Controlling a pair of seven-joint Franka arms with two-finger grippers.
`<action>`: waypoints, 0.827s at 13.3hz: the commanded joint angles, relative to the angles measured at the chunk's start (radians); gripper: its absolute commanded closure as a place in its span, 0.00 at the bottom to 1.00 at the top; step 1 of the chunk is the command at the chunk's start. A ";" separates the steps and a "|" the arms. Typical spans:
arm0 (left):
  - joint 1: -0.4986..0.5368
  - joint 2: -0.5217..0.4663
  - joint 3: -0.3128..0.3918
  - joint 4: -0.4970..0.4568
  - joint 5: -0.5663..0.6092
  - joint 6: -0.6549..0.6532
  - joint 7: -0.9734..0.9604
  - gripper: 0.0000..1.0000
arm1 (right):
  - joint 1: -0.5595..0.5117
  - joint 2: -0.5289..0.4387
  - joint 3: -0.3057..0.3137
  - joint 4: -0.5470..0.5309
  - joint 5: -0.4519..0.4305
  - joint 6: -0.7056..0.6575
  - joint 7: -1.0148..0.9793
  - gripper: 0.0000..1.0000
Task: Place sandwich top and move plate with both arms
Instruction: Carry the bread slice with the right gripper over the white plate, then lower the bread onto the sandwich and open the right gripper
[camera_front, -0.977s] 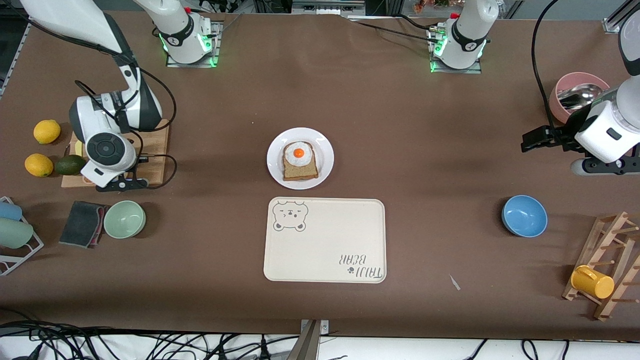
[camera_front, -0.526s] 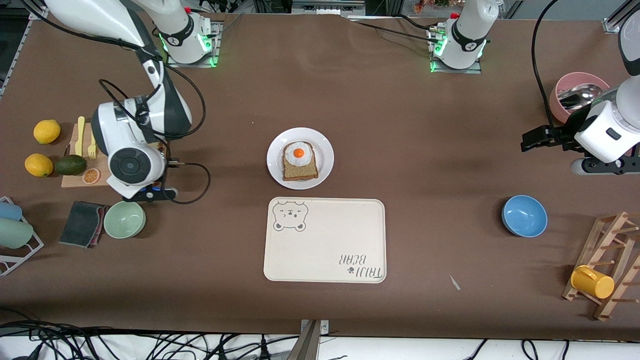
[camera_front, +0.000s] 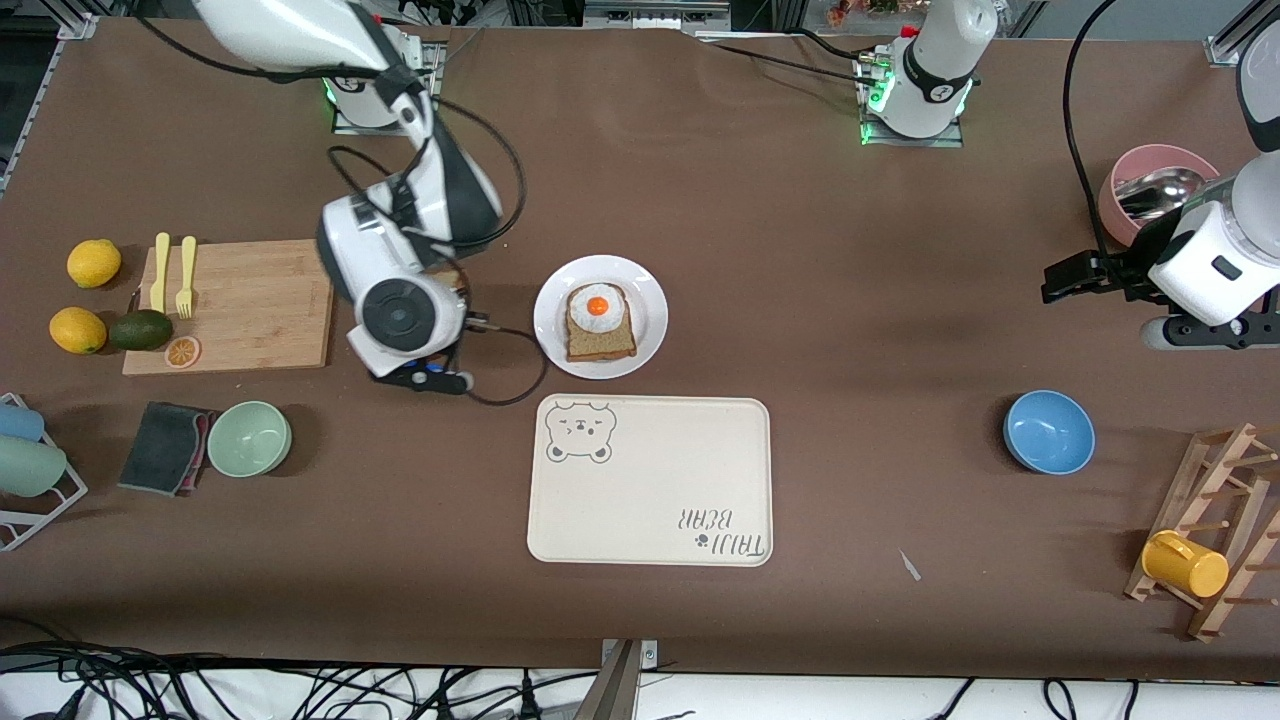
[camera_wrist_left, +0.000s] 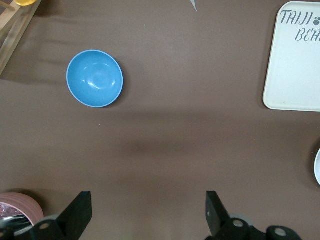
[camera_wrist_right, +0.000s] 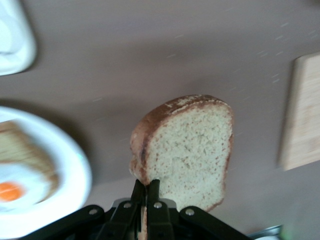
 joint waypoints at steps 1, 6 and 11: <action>-0.011 -0.002 0.009 0.005 0.010 -0.014 0.000 0.00 | 0.115 0.037 -0.007 0.091 0.049 0.001 0.147 1.00; -0.011 -0.002 0.009 0.003 0.010 -0.014 0.002 0.00 | 0.274 0.092 -0.012 0.096 0.000 0.144 0.264 1.00; -0.011 -0.002 0.010 0.003 0.009 -0.014 0.002 0.00 | 0.344 0.165 -0.012 0.098 -0.078 0.271 0.374 1.00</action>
